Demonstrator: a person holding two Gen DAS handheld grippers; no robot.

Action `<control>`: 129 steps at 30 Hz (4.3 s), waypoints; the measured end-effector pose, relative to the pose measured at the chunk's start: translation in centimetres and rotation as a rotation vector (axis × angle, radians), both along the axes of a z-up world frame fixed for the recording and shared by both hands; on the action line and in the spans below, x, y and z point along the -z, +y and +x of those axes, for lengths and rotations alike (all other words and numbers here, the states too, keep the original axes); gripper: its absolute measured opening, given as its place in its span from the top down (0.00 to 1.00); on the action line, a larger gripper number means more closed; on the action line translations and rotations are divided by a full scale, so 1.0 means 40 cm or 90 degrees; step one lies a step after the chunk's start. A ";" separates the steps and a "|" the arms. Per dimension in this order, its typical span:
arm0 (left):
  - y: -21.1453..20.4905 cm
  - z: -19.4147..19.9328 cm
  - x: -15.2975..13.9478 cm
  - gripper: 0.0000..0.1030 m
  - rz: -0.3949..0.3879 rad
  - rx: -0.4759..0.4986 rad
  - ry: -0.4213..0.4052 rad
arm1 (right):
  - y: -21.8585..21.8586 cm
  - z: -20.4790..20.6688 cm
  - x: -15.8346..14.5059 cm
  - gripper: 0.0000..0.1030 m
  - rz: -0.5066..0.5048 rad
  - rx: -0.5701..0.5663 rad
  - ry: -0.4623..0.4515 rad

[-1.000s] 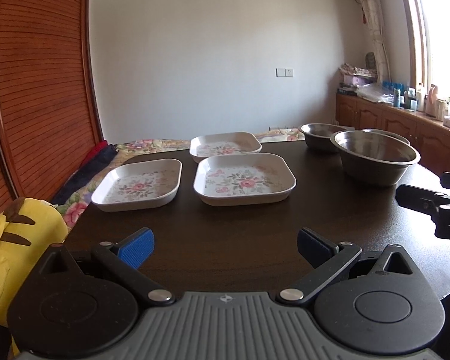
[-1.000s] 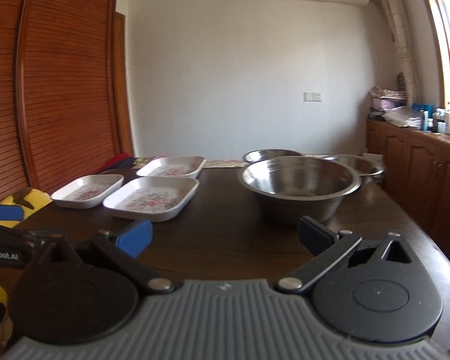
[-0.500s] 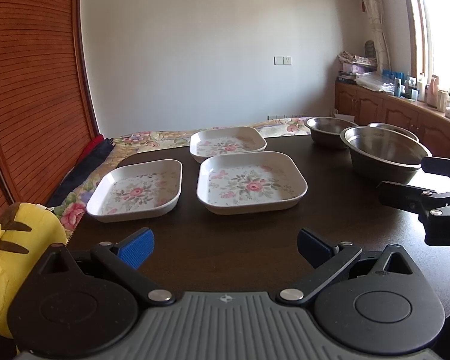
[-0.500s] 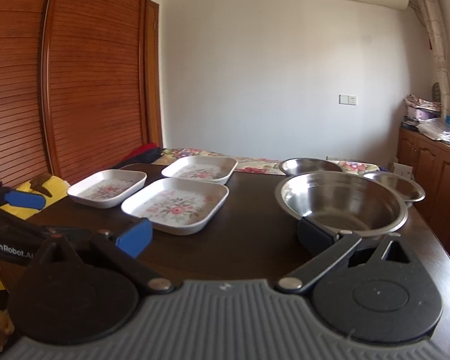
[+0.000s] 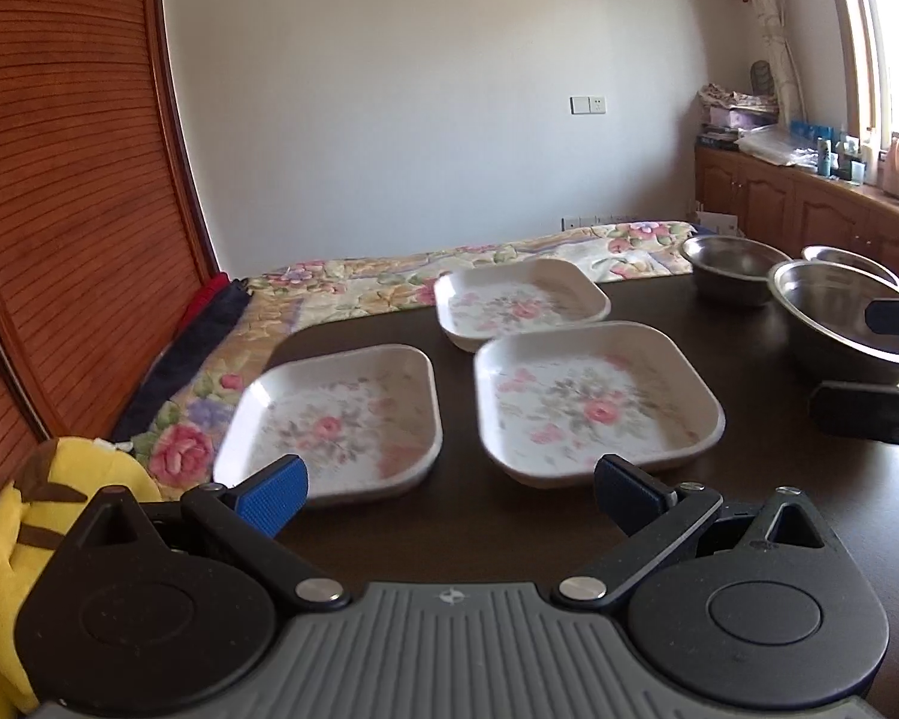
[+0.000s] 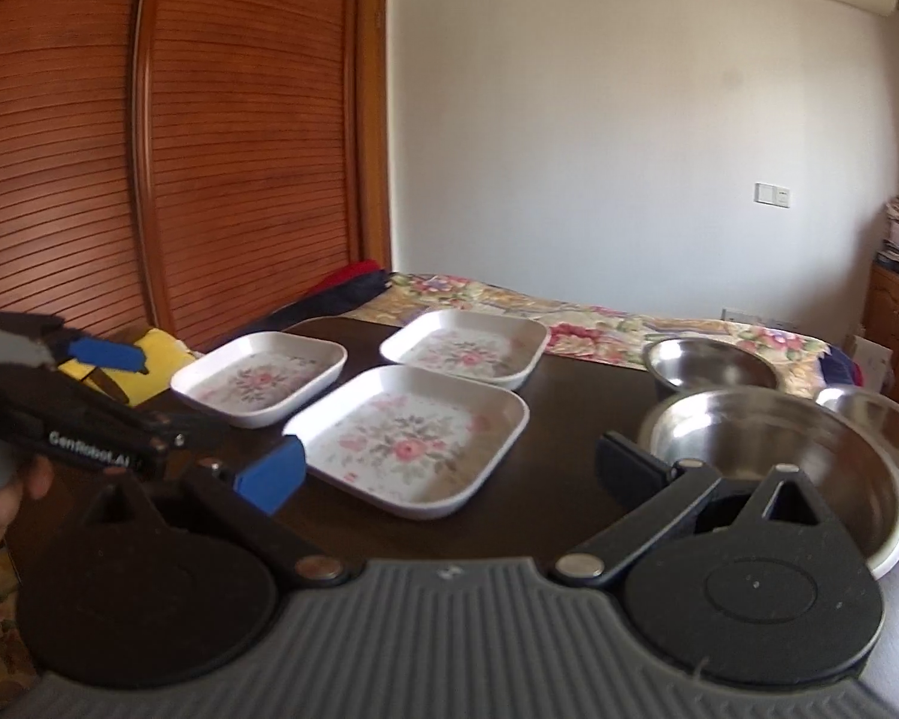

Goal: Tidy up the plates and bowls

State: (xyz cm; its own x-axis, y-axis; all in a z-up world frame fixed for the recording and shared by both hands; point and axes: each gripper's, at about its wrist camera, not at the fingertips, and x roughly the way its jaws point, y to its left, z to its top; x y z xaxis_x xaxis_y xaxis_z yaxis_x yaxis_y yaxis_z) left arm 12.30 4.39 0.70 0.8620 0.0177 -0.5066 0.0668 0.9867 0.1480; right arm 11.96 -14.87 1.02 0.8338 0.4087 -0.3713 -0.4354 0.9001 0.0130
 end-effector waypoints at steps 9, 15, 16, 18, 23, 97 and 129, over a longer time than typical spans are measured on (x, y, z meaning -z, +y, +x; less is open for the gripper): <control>0.054 0.096 0.002 0.04 -0.046 0.042 0.001 | 0.059 0.077 0.029 0.15 -0.031 -0.029 0.041; 0.053 0.164 0.019 0.22 -0.053 0.080 0.021 | 0.072 0.122 0.056 0.27 -0.049 -0.018 0.076; 0.053 0.176 0.022 0.24 -0.053 0.085 0.024 | 0.074 0.128 0.060 0.28 -0.051 -0.015 0.080; 0.051 0.197 0.030 0.33 -0.059 0.094 0.032 | 0.074 0.138 0.067 0.31 -0.053 -0.011 0.090; 0.042 0.242 0.048 0.54 -0.076 0.118 0.058 | 0.078 0.160 0.080 0.39 -0.062 -0.006 0.105; 0.008 -0.061 0.015 0.84 -0.109 0.103 0.084 | 0.002 -0.032 0.068 0.87 0.036 0.017 0.118; 0.044 -0.092 0.097 0.84 -0.125 0.085 0.133 | 0.032 -0.058 0.122 0.85 0.027 0.001 0.159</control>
